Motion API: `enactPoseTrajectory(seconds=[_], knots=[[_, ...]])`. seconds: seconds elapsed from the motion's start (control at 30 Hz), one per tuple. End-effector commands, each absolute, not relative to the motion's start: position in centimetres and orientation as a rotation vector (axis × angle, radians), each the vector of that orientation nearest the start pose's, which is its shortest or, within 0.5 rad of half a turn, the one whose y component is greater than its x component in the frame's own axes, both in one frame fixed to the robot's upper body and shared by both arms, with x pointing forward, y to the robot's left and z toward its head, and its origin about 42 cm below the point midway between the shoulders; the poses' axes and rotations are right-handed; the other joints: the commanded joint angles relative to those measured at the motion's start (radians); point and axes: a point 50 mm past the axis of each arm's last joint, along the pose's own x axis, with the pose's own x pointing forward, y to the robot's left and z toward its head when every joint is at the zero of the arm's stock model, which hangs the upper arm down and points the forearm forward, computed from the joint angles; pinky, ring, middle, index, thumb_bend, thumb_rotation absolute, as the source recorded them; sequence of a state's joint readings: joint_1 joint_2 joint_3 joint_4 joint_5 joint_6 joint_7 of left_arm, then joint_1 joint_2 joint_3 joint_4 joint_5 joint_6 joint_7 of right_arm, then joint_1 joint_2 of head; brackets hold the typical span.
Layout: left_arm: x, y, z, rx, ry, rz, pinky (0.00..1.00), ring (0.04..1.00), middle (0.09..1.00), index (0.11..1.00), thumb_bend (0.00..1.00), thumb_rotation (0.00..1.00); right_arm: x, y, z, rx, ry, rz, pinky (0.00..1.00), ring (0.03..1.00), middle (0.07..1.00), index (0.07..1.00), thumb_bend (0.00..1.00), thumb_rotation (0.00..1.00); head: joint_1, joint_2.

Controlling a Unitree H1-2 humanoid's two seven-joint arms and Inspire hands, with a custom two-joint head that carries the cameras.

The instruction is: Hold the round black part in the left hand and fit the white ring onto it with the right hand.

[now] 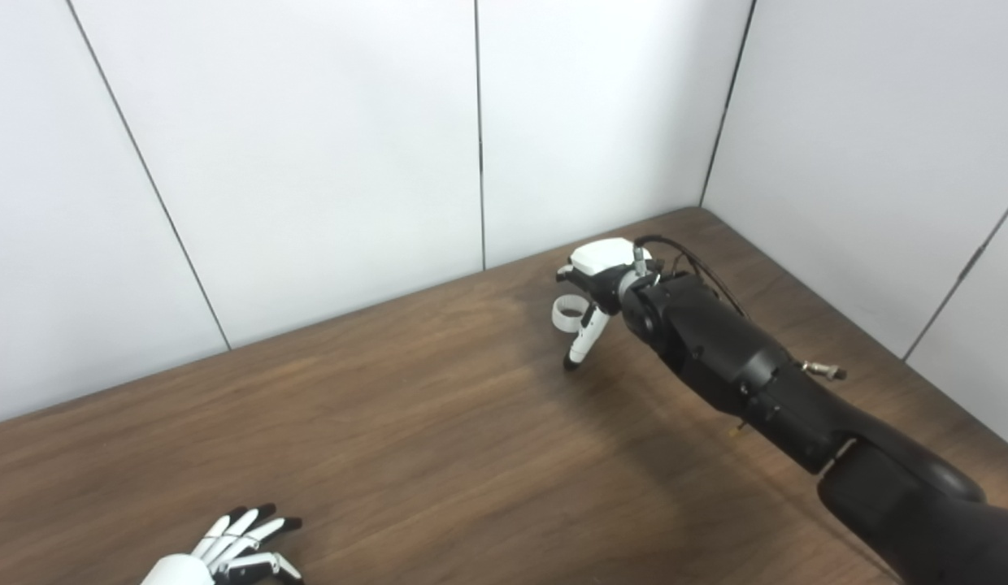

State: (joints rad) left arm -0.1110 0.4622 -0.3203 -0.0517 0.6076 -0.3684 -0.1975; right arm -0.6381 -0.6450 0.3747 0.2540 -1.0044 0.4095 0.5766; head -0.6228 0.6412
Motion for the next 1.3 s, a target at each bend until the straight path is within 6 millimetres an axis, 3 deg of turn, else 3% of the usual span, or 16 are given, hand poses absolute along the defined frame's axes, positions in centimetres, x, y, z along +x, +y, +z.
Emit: enactPoseTrajectory(seconds=[0.0, 0.57, 1.27], knots=[[28.4, 24.9, 13.3, 1.097, -0.383, -0.713, 1.00, 0.967, 0.888, 0.481, 0.51, 0.05, 46.6, -35.0, 29.8, -1.686, 0.313, 0.037, 1.00, 1.000, 1.000, 0.920, 0.99, 0.46, 0.000, 0.001], [28.8, 24.2, 12.9, 1.100, -0.382, -0.709, 1.00, 0.962, 0.878, 0.481, 0.51, 0.05, 47.2, -35.5, 32.2, -1.686, 0.273, 0.010, 0.99, 1.000, 1.000, 0.916, 1.00, 0.47, 0.008, -0.014], [28.0, 24.7, 13.3, 1.089, -0.380, -0.706, 1.00, 0.967, 0.890, 0.481, 0.51, 0.05, 47.0, -35.7, 31.5, -1.678, 0.300, 0.024, 1.00, 1.000, 1.000, 0.915, 1.00, 0.46, 0.004, 0.013]])
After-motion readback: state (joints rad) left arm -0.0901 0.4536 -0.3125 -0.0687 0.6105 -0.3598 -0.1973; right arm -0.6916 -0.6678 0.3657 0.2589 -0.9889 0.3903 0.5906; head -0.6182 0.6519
